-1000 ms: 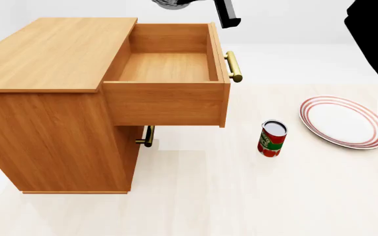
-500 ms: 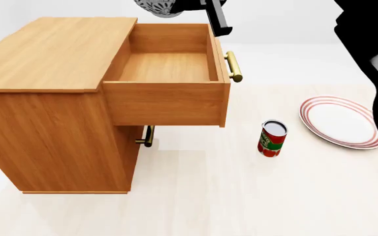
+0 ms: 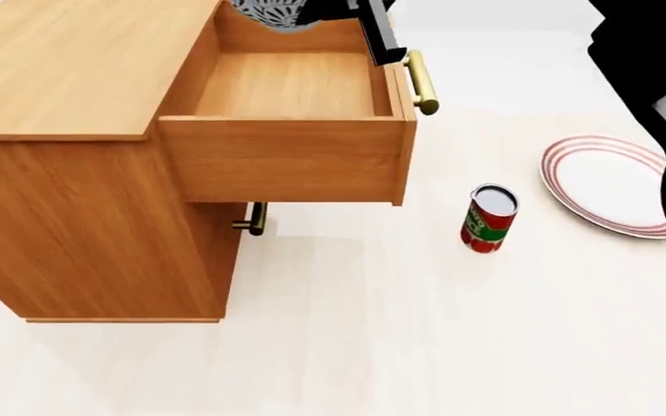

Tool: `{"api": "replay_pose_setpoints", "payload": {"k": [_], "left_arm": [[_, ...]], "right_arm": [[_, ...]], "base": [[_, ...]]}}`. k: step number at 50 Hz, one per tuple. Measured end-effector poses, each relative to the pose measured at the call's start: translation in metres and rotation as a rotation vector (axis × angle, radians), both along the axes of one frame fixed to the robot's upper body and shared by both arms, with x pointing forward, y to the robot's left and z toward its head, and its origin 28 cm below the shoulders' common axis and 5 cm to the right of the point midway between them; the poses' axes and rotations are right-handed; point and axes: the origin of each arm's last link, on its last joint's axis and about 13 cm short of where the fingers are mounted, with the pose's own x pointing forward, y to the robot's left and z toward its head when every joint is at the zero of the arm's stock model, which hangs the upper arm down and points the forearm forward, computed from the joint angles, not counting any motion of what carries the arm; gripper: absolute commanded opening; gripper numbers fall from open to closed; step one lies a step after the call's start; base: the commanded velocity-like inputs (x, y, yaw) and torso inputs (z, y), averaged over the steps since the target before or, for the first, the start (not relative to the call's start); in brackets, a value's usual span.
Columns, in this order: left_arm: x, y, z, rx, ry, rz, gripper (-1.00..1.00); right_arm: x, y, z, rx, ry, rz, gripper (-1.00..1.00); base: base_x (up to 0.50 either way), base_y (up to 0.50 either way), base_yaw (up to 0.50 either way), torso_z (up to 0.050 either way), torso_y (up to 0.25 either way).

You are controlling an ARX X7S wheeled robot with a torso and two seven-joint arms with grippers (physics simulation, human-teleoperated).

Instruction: Put the bowl in the top drawer of the cabinet.

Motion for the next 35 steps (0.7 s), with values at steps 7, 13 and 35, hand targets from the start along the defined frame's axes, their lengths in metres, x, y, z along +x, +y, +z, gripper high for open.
{"api": "replay_pose_setpoints", "payload": {"k": [7,13,35], "left_arm": [[-0.0009,0.0012,-0.0010,-0.005,-0.006,0.001,1.00],[-0.0017,0.0022,-0.0016,-0.009,-0.009,0.002,1.00],[-0.0015,0.0037,-0.0037,-0.016,-0.012,0.002,1.00]], "right_arm": [[-0.0022,0.0018,0.0015,-0.012,0.011,-0.002,-1.00],[-0.0038,0.0033,0.0024,-0.023,0.018,-0.003,-1.00],[-0.0051,0.0051,0.0024,-0.040,0.027,-0.008,-1.00]], "base": [[0.00,0.00,0.00,0.000,-0.093],[0.00,0.00,0.00,0.000,-0.093],[0.00,0.00,0.00,0.000,-0.093]]}}
